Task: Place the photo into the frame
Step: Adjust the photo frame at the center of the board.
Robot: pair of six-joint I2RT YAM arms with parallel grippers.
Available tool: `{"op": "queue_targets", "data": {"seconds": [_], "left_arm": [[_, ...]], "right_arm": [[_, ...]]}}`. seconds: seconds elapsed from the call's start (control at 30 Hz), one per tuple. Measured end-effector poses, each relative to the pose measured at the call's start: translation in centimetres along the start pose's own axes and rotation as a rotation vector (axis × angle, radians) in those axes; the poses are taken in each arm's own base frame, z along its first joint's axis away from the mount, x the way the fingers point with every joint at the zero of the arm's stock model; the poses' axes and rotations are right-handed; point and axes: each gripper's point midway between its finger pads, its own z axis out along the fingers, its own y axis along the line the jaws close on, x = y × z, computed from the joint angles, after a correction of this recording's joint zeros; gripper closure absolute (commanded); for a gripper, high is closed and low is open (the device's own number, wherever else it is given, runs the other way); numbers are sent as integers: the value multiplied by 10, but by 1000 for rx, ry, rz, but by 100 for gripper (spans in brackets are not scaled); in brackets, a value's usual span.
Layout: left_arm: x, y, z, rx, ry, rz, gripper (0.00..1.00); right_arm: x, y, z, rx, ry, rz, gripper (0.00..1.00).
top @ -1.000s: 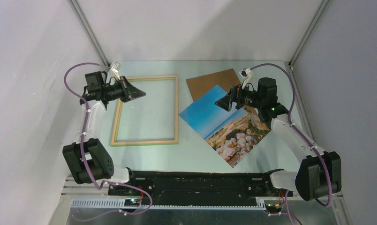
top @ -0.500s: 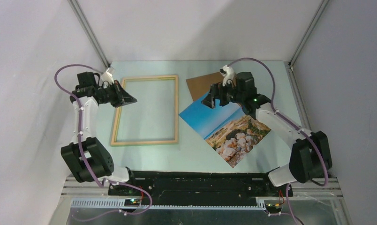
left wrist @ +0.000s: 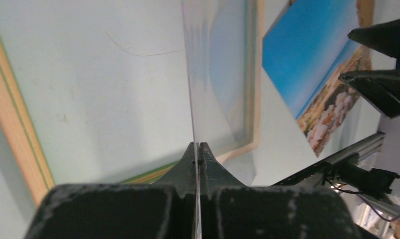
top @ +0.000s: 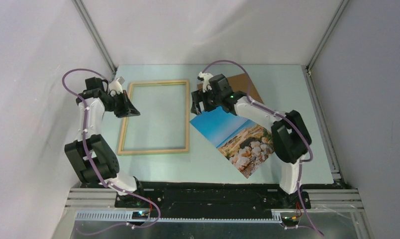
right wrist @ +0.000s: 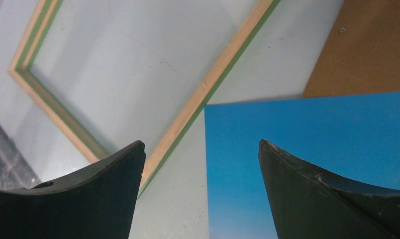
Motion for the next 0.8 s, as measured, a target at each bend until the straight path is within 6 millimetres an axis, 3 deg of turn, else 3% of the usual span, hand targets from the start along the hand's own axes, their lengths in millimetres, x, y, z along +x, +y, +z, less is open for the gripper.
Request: {"op": "queue_targets", "data": {"seconds": [0.17,0.3,0.57,0.8], "left_arm": [[1,14,-2,-72,4,41,100],[1,24,-9,-141,0,73,100],[1,37,-15,-216,1,118,100],[6,41,-16,-232,7,138,100]], "right_arm": [[3,0,43,29,51,-7,16],[17,-4,70,54,110,-3,18],[31,-9,101,72,189,6,26],[40,-13,114,81,230,26,29]]}}
